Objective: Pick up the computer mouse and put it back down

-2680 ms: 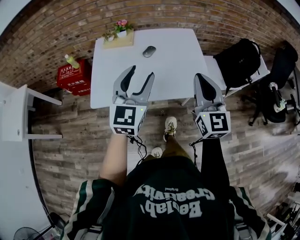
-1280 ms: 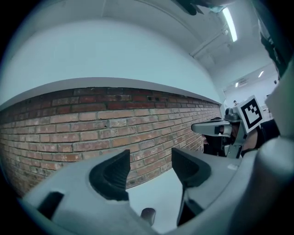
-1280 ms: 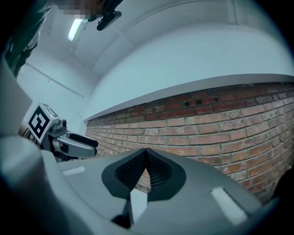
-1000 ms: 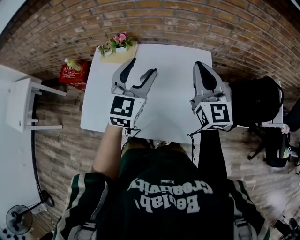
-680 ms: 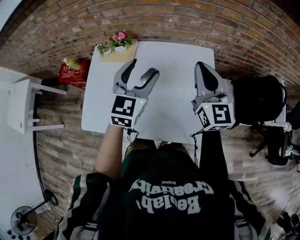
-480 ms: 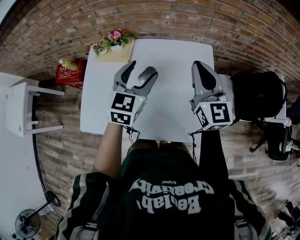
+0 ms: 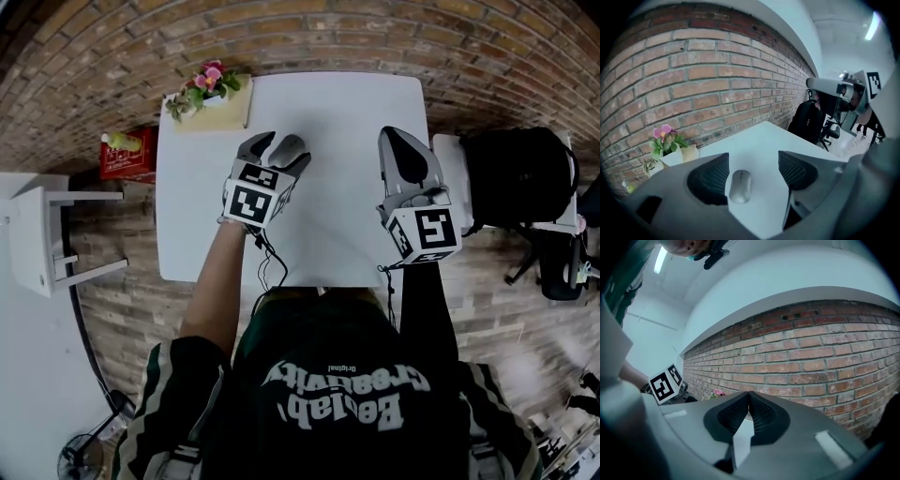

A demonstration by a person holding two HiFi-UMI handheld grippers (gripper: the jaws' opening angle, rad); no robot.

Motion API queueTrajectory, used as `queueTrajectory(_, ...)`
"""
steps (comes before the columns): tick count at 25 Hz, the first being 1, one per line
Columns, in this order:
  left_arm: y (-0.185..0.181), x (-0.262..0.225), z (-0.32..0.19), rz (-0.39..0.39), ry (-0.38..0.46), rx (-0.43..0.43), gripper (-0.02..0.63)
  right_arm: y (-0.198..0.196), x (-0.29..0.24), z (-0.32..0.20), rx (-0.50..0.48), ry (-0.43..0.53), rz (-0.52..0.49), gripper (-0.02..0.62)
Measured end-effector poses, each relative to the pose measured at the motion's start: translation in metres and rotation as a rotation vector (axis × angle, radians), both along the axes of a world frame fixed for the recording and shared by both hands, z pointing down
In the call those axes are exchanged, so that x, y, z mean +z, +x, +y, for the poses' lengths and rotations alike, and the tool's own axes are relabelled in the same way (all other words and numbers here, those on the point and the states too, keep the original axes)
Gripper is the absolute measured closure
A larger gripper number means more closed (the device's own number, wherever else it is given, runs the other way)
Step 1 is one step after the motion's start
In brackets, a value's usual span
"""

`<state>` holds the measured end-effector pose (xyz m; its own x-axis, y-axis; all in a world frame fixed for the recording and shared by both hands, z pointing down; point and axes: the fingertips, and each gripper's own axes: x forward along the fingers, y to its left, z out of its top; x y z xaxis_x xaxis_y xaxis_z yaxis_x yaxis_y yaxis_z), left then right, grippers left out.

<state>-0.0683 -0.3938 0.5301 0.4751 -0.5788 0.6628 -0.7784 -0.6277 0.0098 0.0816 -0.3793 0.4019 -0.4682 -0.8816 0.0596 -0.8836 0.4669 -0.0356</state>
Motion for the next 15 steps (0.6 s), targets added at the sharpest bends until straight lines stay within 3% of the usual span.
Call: queueTrajectory(15,-0.025,0.124,-0.024,-0.187,-0.322,0.050,0.249,-0.004,0.049,-0.021,0.015,-0.106,0.035,0.577)
